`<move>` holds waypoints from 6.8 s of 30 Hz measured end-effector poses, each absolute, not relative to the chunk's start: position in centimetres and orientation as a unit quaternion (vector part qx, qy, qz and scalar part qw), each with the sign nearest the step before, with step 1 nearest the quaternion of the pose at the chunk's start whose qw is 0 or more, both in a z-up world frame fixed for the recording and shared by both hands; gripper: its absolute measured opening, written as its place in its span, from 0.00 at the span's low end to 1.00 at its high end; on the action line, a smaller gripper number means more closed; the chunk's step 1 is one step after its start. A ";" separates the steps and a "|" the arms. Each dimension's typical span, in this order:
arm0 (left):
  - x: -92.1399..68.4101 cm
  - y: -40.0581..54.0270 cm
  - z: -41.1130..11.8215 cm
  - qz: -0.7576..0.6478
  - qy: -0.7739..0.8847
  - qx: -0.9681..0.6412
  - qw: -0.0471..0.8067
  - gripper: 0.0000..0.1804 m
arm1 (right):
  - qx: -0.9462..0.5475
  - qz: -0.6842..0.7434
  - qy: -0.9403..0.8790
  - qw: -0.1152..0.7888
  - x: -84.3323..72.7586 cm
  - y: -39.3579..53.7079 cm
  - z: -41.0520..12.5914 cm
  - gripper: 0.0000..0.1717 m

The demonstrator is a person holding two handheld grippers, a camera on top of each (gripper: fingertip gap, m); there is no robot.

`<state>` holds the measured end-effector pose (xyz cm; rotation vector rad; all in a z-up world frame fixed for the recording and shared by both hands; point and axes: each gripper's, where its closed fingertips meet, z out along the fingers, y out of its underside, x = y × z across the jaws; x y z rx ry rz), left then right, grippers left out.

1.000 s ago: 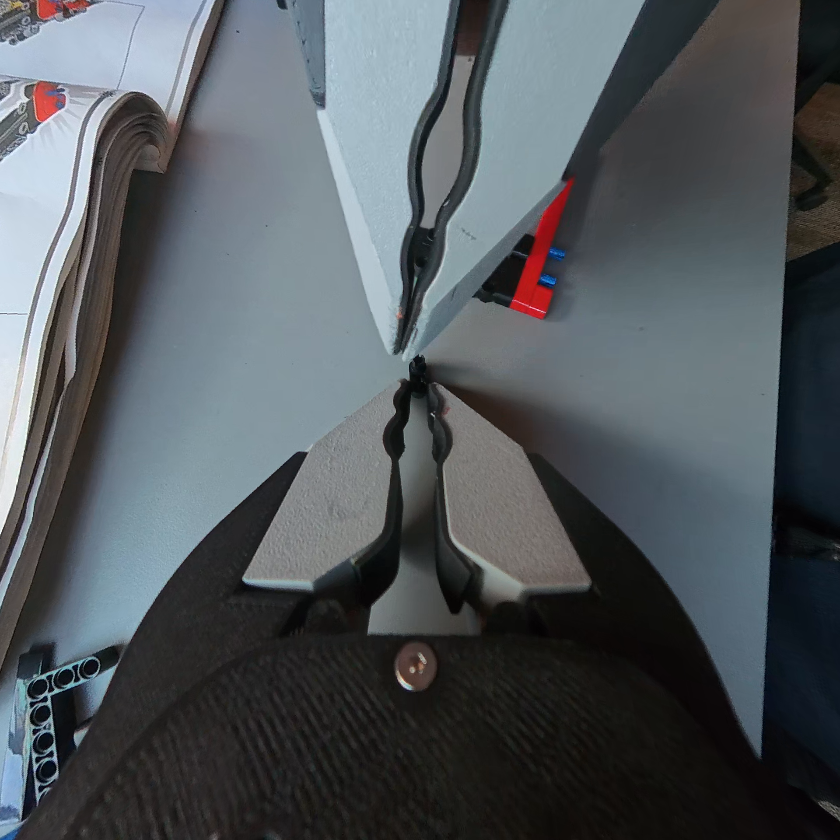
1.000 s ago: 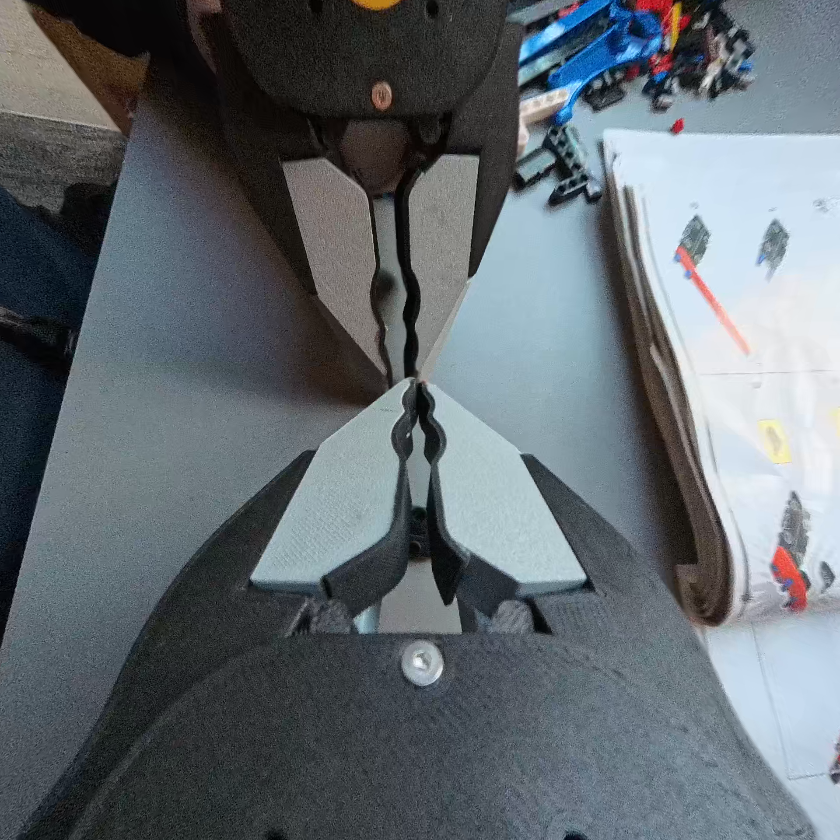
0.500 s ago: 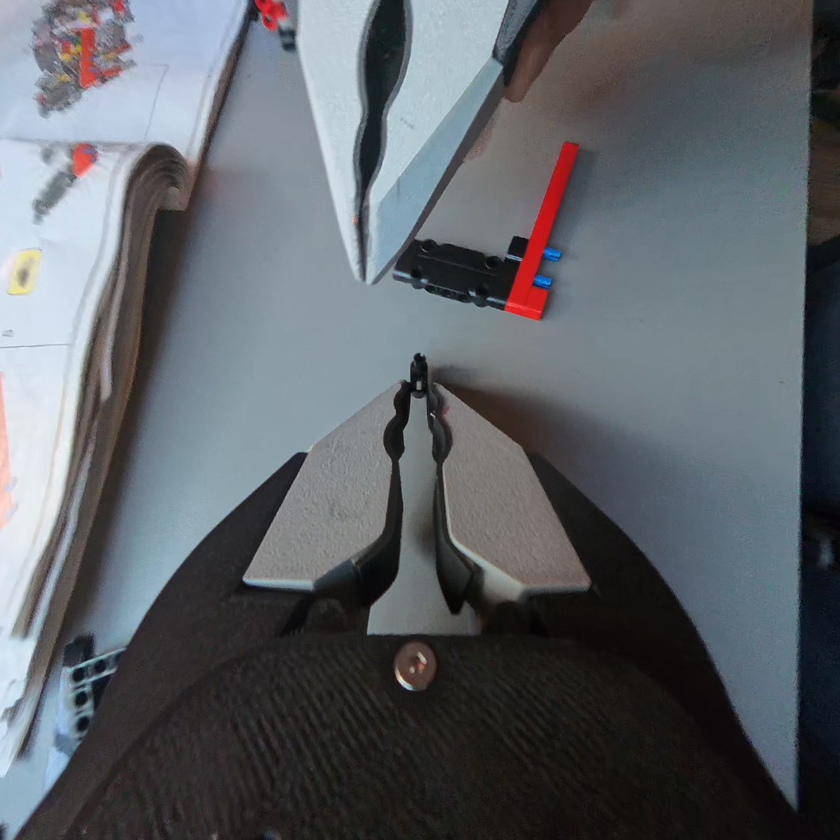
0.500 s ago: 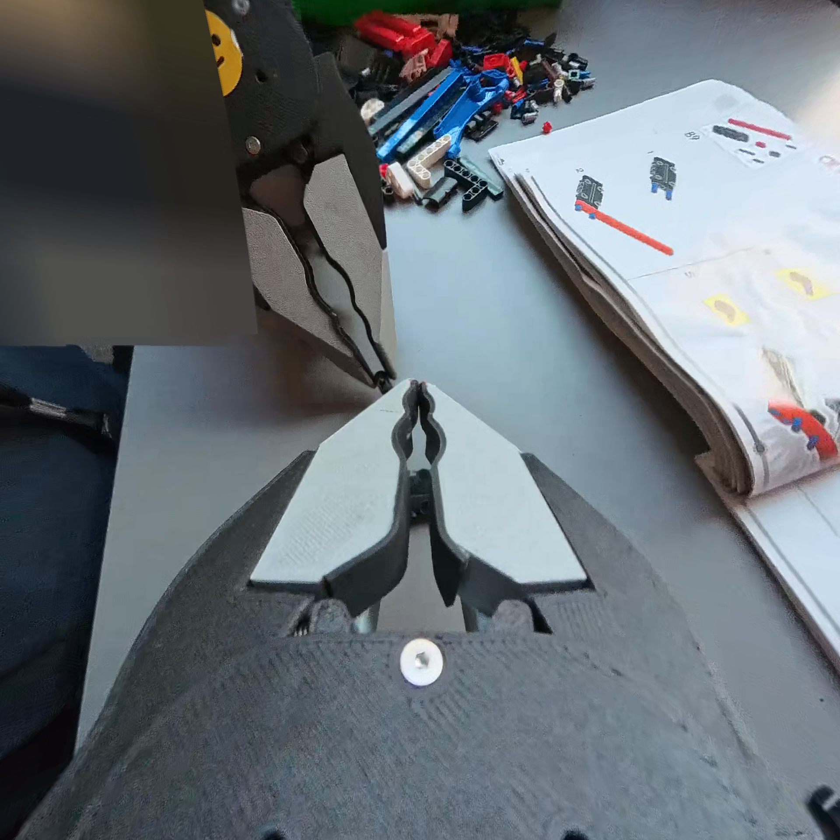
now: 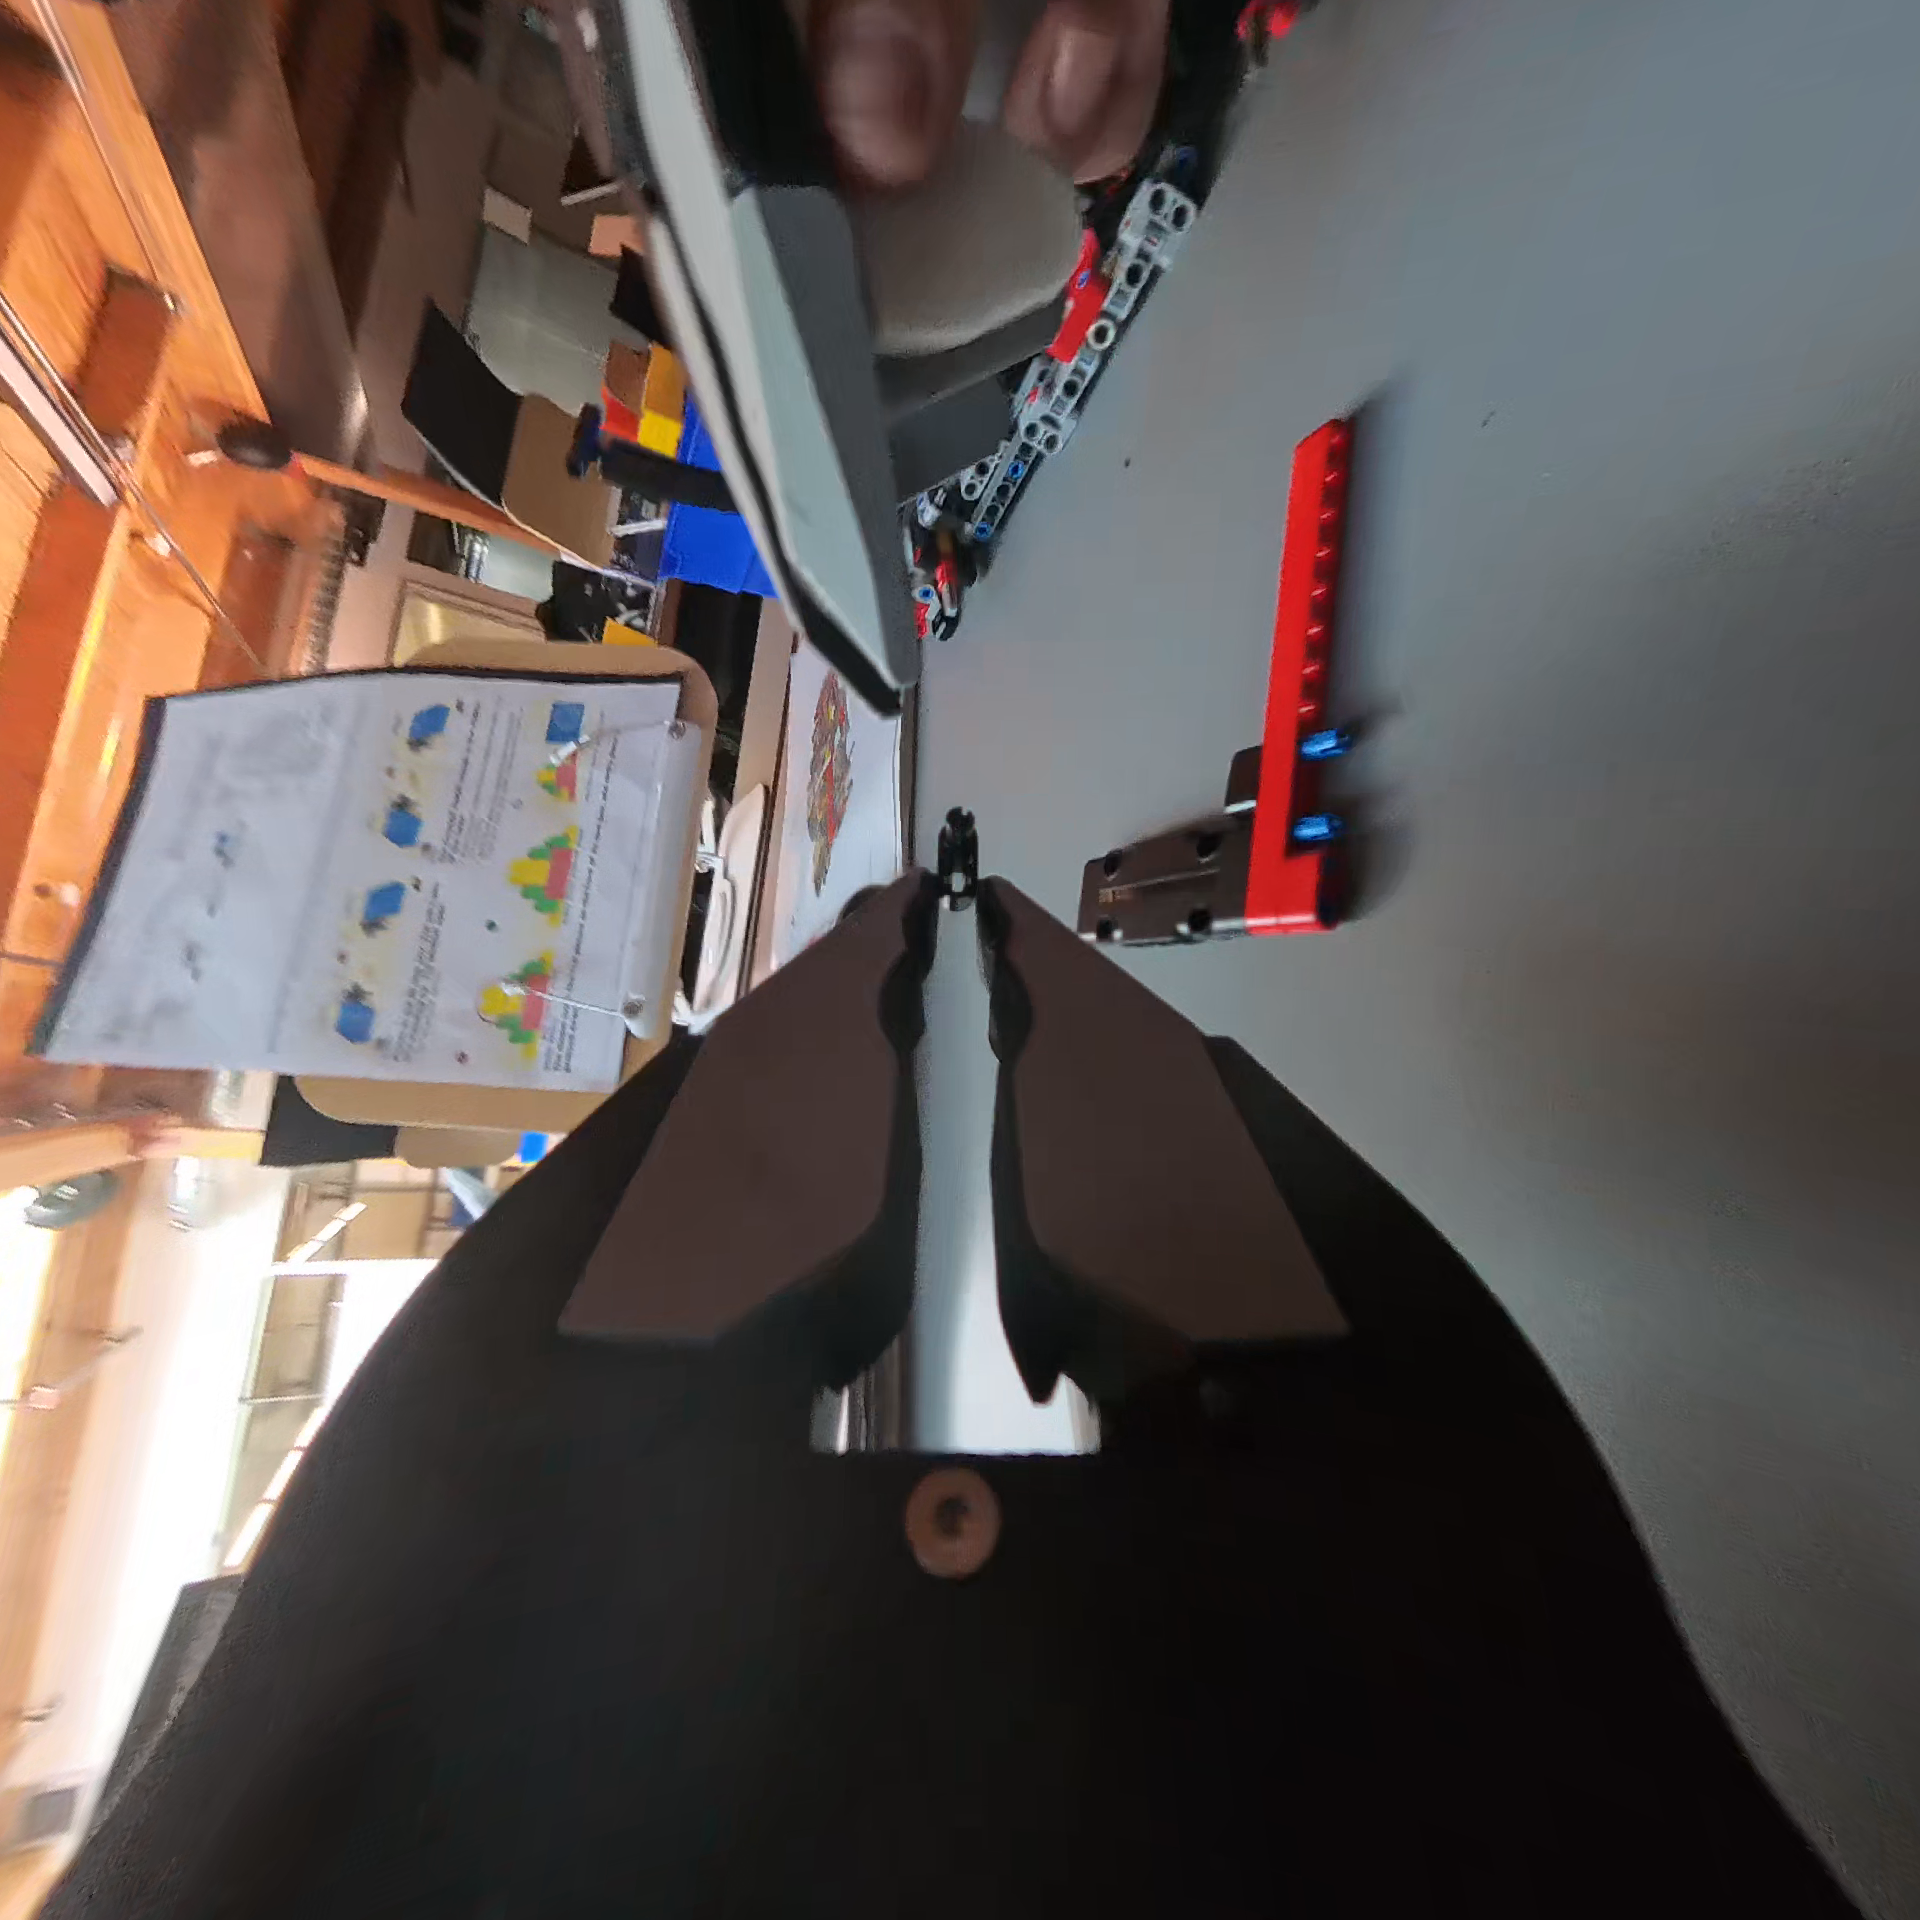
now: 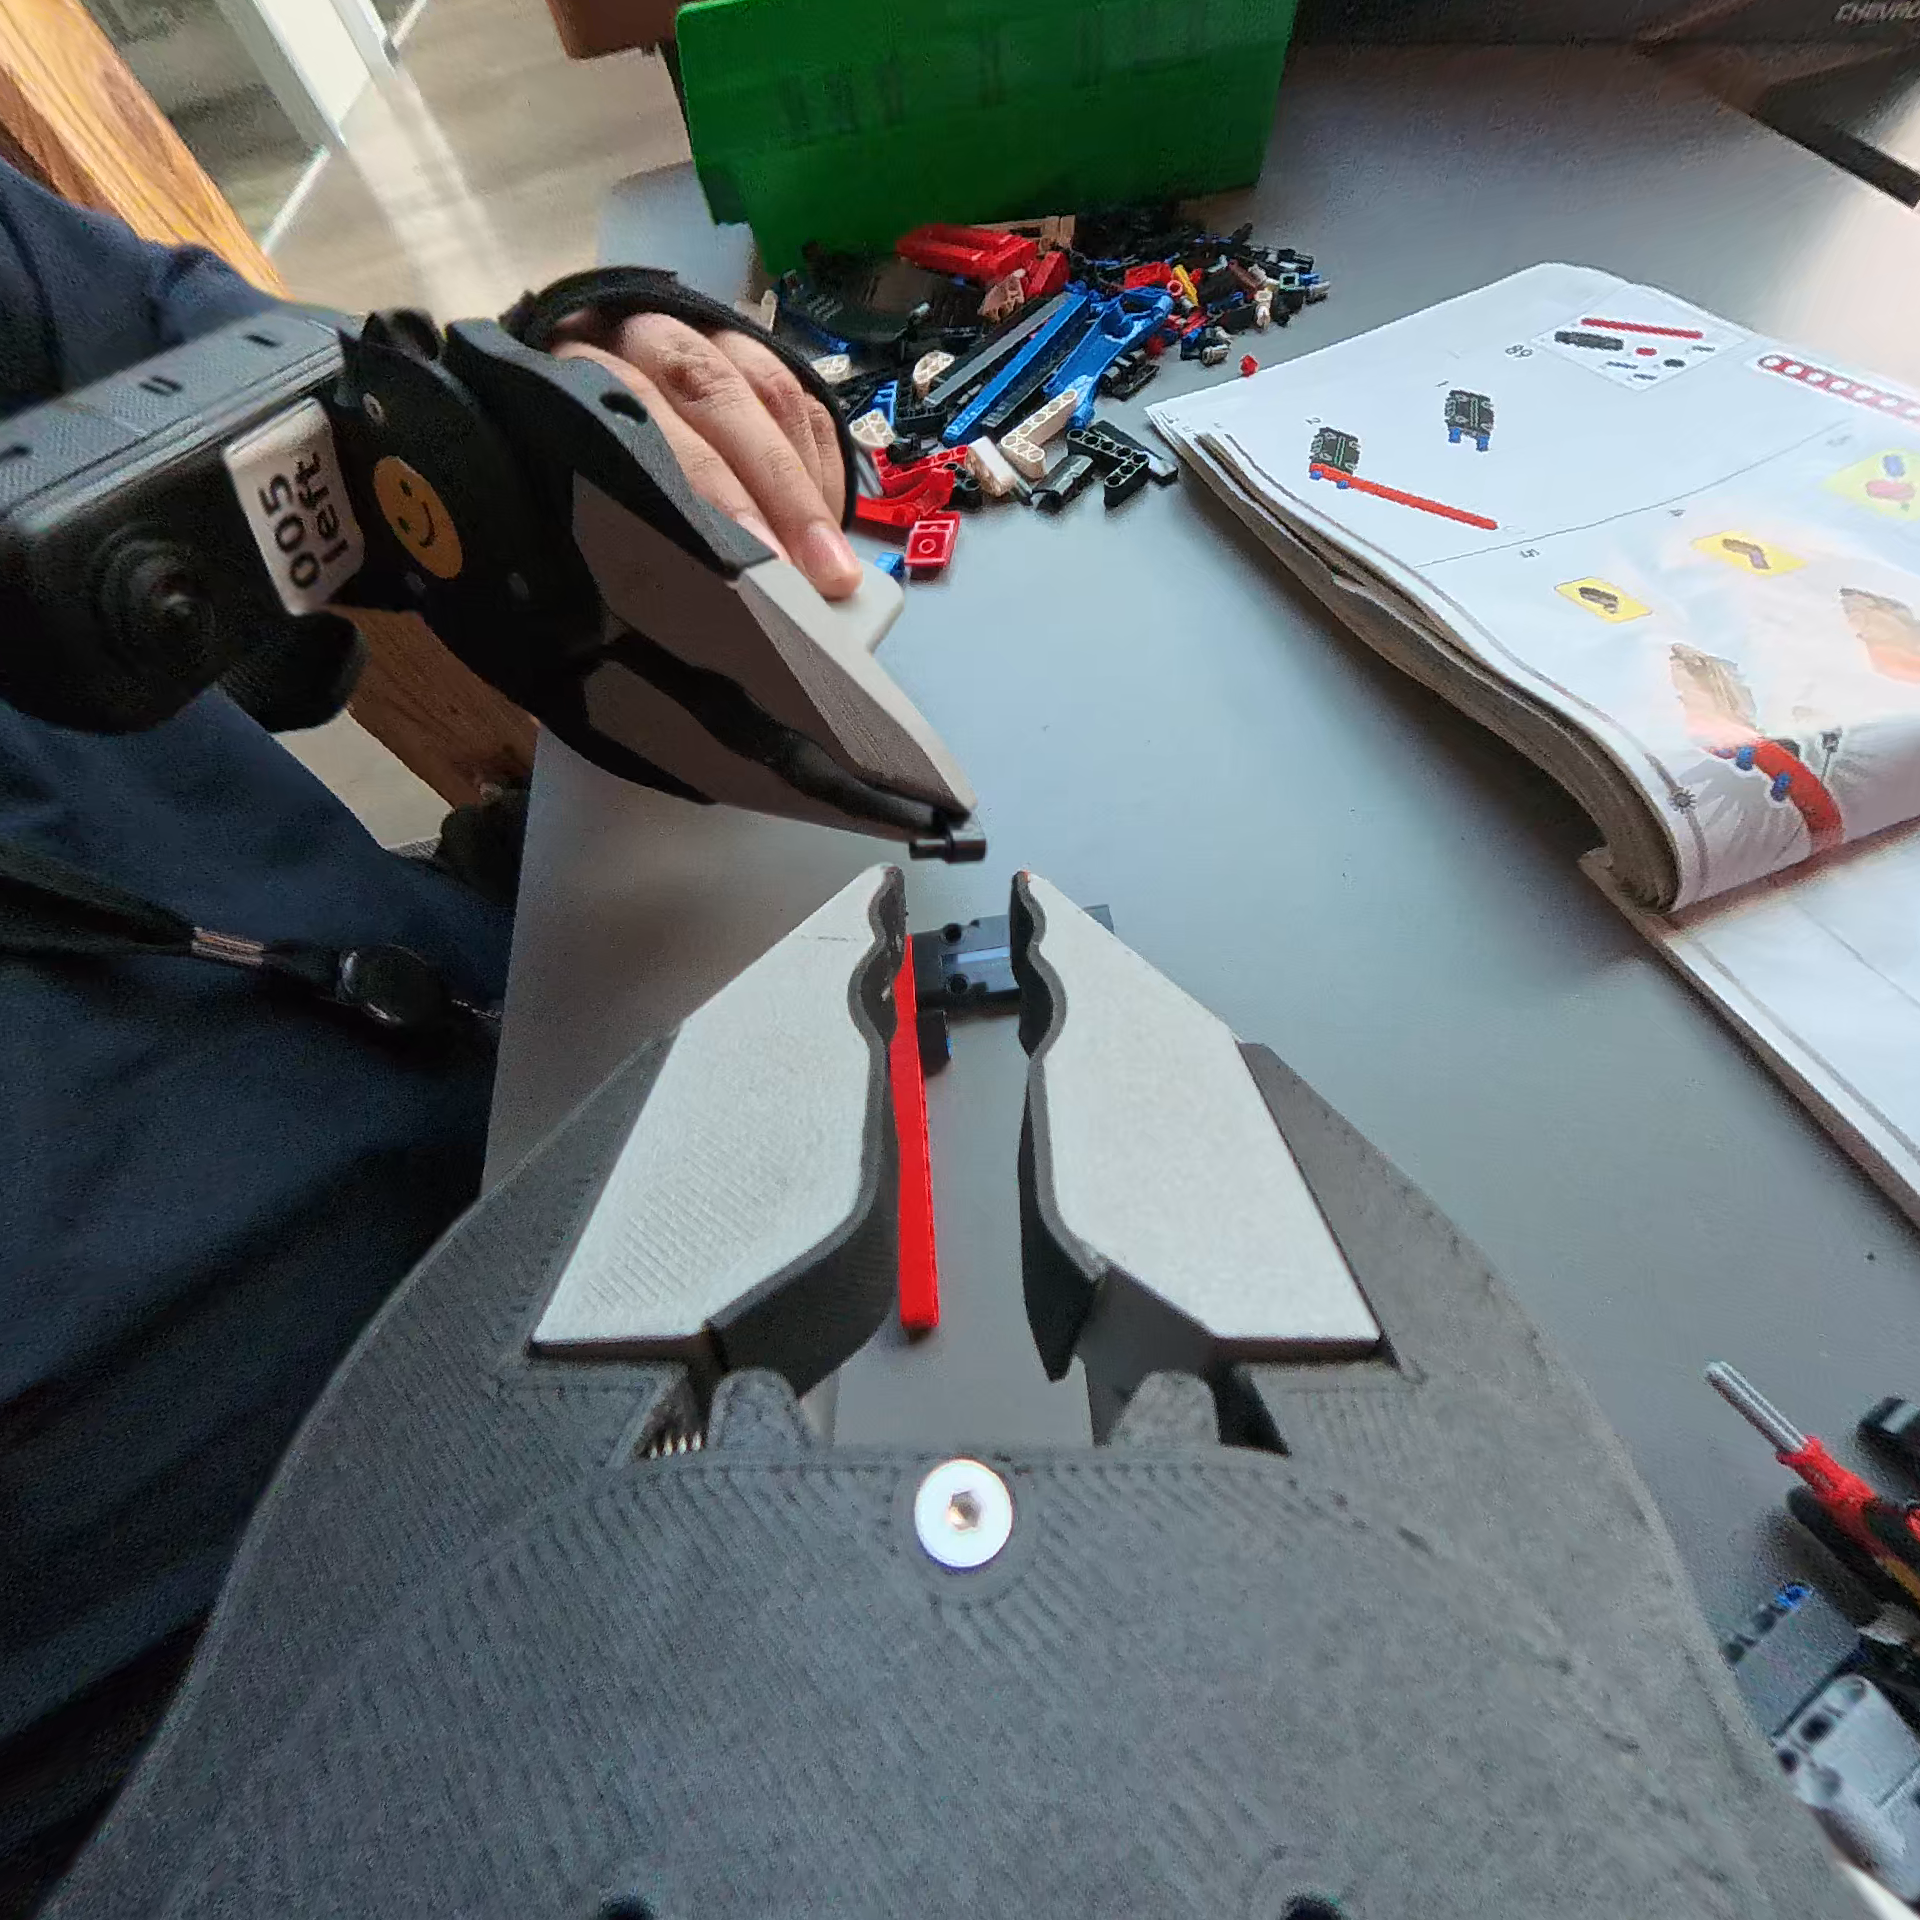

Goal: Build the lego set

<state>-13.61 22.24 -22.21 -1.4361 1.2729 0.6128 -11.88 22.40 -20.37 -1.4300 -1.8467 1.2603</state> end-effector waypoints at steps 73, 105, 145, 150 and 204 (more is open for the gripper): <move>-15.0 27.6 -22.2 0.199 0.487 -0.636 0.566 0.03 | -0.544 0.461 -0.613 0.341 -14.6 27.0 -21.1 0.10; -10.8 25.8 -24.0 0.283 0.590 -0.557 0.512 0.03 | -0.558 0.338 -0.705 0.277 -10.4 26.1 -23.5 0.02; -10.9 21.3 -25.2 -0.015 0.602 -0.713 0.358 0.24 | -0.509 0.307 -0.788 0.161 -10.4 23.6 -27.5 0.10; -10.3 20.5 -26.3 -0.059 0.574 -0.742 0.343 0.19 | -0.508 0.300 -0.795 0.141 -10.5 23.3 -28.1 0.04; -9.9 21.0 -27.7 -0.079 0.501 -0.788 0.350 0.07 | -0.549 0.314 -0.745 0.212 -7.9 21.7 -28.0 0.12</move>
